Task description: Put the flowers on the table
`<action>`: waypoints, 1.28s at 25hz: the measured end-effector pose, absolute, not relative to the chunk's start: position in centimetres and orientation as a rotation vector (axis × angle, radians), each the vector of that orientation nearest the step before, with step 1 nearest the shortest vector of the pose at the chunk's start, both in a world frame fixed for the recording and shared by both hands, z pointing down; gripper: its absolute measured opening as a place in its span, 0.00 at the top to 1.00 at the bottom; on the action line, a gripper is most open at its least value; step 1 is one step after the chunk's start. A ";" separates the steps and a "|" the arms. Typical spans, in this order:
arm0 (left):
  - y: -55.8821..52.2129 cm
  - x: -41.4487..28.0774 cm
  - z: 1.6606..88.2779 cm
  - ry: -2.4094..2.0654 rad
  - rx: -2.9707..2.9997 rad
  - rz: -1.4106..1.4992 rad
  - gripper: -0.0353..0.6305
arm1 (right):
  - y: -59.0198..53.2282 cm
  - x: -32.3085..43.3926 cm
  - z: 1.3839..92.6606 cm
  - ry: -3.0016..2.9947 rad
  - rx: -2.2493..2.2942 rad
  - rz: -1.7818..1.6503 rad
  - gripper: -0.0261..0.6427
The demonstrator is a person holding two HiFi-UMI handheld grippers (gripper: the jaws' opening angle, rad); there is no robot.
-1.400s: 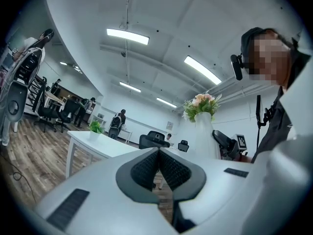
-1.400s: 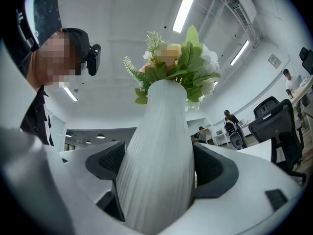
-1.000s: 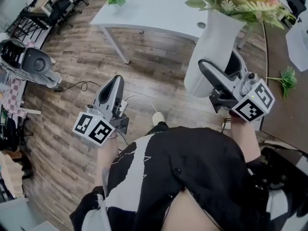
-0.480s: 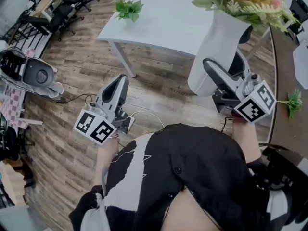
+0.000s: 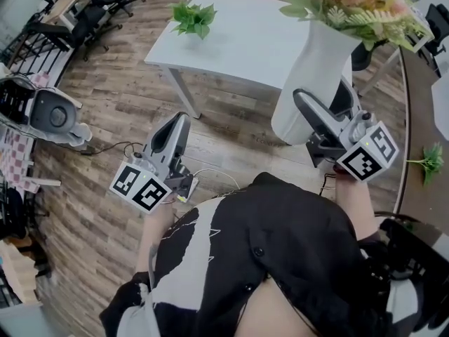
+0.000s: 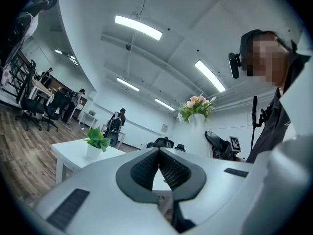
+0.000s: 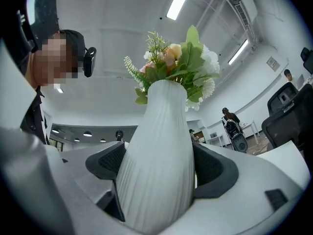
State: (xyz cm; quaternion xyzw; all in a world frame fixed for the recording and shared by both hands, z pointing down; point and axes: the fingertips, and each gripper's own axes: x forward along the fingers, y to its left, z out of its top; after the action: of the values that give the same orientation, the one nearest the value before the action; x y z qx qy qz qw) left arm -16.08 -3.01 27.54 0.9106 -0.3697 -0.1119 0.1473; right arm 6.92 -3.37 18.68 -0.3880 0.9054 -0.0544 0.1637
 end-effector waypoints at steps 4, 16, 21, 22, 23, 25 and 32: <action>-3.8 -15.8 28.2 -1.048 2.610 -0.305 0.93 | -4.7 7.1 20.4 2.595 -1.093 -0.200 0.31; -5.5 -15.8 29.4 -1.023 2.634 -0.220 0.93 | -10.6 7.0 19.8 2.588 -1.187 -0.106 0.31; -7.2 -16.2 30.2 -1.060 2.583 -0.247 0.93 | -12.7 7.0 21.6 2.594 -1.173 -0.137 0.31; -7.6 -16.1 30.3 -1.063 2.582 -0.247 0.93 | -13.3 7.1 22.3 2.595 -1.162 -0.146 0.31; -8.0 -16.0 30.3 -1.063 2.583 -0.242 0.93 | -13.9 7.1 22.6 2.596 -1.159 -0.146 0.31; -8.9 -15.8 30.5 -1.065 2.584 -0.225 0.93 | -15.1 7.0 23.1 2.594 -1.149 -0.148 0.31; -13.6 -15.1 30.6 -1.103 2.607 -0.217 0.93 | -19.8 6.8 23.2 2.562 -1.127 -0.127 0.31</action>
State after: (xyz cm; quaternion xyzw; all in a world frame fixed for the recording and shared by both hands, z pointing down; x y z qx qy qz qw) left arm -15.13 -13.56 30.61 0.9078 -0.3840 -0.0756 0.1509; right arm 6.81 -19.75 23.22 -0.3964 0.9013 -0.0445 0.1691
